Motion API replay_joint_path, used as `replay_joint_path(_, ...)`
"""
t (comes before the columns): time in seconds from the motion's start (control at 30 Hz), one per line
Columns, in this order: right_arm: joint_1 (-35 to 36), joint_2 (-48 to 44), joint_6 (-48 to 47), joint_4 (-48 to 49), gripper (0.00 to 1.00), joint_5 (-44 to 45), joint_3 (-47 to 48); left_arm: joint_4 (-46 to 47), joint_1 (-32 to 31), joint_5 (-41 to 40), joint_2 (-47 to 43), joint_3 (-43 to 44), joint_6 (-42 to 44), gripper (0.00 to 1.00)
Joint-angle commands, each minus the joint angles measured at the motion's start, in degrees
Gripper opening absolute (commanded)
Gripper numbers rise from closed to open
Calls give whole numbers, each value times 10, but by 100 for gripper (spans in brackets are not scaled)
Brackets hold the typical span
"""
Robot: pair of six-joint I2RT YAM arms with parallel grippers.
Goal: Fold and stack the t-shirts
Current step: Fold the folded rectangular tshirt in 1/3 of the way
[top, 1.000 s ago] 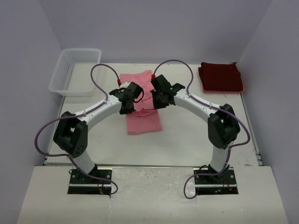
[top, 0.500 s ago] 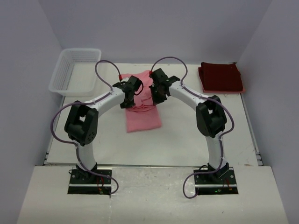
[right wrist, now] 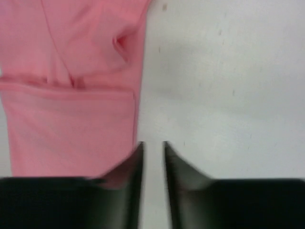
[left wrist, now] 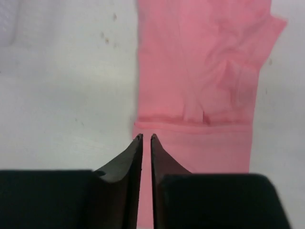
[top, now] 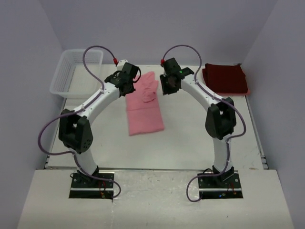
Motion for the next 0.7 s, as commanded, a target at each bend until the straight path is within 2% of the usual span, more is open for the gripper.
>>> replay_joint_path(0.0, 12, -157, 40, 66, 0, -58, -177, 83, -10, 176, -87, -122, 30, 3)
replay_joint_path(0.07, 12, -195, 70, 108, 0, -114, -263, 120, -9, 238, -114, -196, 30, 0)
replay_joint_path(0.13, 11, -204, 80, 134, 0, -158, -305, 154, -10, 282, -129, -255, 27, 0)
replay_joint_path(0.17, 14, -204, 80, 126, 13, -162, -322, 160, -10, 289, -146, -271, 23, 0)
replay_joint_path(0.2, 15, -205, 85, 125, 40, -166, -334, 162, -11, 297, -156, -285, 23, 0)
replay_joint_path(0.23, 15, -213, 92, 132, 48, -167, -353, 161, -11, 297, -165, -315, 22, 2)
replay_joint_path(0.27, 15, -232, 92, 162, 56, -189, -400, 165, -12, 298, -190, -331, 15, 9)
replay_joint_path(0.3, 15, -240, 97, 178, 60, -204, -425, 167, -12, 299, -201, -348, 13, 11)
replay_joint_path(0.4, 16, -253, 112, 221, 66, -225, -497, 163, -13, 294, -233, -391, 6, 15)
replay_joint_path(0.47, 17, -256, 117, 253, 66, -227, -538, 157, -16, 292, -252, -408, 5, 16)
replay_joint_path(0.67, 17, -227, 129, 285, 65, -235, -553, 147, -26, 281, -281, -420, 5, 17)
